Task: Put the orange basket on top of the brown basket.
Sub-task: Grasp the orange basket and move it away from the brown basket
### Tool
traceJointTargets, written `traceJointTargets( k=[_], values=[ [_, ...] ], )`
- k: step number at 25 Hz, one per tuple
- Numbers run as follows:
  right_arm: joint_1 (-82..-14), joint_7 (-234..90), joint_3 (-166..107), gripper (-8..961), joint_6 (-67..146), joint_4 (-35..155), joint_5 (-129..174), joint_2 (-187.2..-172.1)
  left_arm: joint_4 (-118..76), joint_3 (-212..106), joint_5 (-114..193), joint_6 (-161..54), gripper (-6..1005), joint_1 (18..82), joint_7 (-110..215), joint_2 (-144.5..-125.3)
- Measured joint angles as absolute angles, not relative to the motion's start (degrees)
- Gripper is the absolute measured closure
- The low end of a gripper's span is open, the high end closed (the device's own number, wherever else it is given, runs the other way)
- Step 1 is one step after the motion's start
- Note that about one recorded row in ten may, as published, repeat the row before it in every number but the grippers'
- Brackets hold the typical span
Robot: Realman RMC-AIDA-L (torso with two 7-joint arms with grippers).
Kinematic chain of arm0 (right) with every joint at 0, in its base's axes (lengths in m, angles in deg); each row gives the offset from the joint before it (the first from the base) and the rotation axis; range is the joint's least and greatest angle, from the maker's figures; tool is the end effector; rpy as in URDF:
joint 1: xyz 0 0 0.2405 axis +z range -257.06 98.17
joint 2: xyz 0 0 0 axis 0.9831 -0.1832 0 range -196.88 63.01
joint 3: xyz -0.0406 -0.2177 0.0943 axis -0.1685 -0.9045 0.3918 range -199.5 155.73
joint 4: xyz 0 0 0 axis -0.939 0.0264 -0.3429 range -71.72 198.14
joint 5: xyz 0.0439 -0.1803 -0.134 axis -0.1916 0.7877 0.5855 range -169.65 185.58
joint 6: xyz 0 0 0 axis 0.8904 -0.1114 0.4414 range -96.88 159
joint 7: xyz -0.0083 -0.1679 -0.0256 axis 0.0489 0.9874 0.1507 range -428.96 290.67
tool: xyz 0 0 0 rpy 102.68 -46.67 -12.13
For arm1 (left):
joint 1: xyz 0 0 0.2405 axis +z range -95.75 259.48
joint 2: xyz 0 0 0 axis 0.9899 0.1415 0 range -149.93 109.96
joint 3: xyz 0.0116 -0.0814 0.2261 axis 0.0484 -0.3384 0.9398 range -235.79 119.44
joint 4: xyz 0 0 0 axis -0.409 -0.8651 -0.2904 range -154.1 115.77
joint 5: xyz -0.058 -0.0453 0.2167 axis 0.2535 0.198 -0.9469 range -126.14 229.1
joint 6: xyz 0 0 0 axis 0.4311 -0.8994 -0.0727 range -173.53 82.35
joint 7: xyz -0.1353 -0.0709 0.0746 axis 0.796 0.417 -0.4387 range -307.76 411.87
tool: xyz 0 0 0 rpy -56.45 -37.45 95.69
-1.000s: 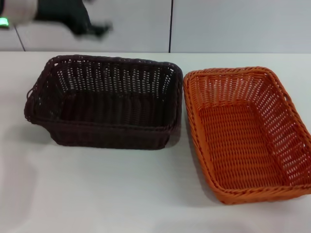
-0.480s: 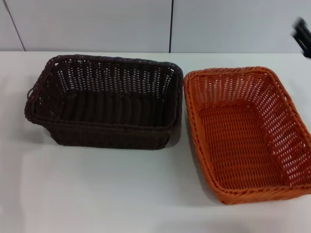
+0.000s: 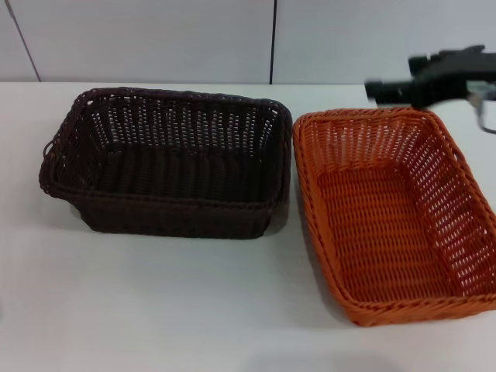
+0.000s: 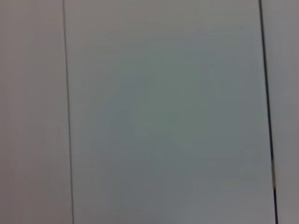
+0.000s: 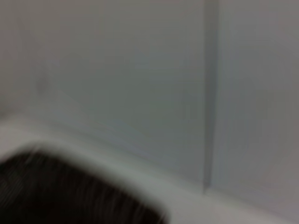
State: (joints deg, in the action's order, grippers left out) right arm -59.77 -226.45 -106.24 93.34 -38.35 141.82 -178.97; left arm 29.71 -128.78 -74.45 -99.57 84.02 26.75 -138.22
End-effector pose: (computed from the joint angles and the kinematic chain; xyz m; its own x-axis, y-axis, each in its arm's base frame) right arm 0.1068 0.3905 0.0643 0.8244 -0.4247 -0.3741 -0.5655 -0.5901 -0.5762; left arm -0.3632 0.3072 0.0577 0.7632 -0.0230 0.6458 0.6023 0.3875 -0.6979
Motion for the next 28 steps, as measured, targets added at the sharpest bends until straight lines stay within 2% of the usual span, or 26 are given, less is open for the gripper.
traceJointTargets(
  k=[1,2,3,4,6,13,21,28],
  values=[
    [-56.92,-220.73,-99.19,182,108.97,-41.44,140.77,-180.95,23.85,-127.91,-74.33,-101.96,238,82.54,29.33,-138.39],
    [-56.92,-220.73,-99.19,182,108.97,-41.44,140.77,-180.95,23.85,-127.91,-74.33,-101.96,238,82.54,29.33,-138.39],
    [-53.62,-214.67,-91.53,181,124.51,-42.72,138.81,-182.62,21.62,-127.61,-74.06,-102.43,238,81.81,29.56,-138.52],
    [-53.62,-214.67,-91.53,181,124.51,-42.72,138.81,-182.62,21.62,-127.61,-74.06,-102.43,238,81.81,29.56,-138.52],
    [-50.51,-208.59,-83.22,181,139.73,-42.89,135.92,-183.63,19.54,-127.40,-73.73,-102.50,239,80.92,30.07,-138.66],
    [-49.64,-202.39,-81.17,180,152.08,-41.41,134.98,-182.81,18.04,-126.08,-70.56,-102.32,239,80.12,30.27,-138.74],
    [-50.03,-195.22,-84.80,181,150.69,-38.06,146.30,-185.08,18.10,-123.47,-68.20,-102.21,239,79.97,30.30,-138.72],
    [-49.13,-194.01,-89.83,183,145.69,-32.67,148.53,-185.28,18.47,-122.17,-67.94,-102.25,240,79.91,30.33,-138.68]
  ],
)
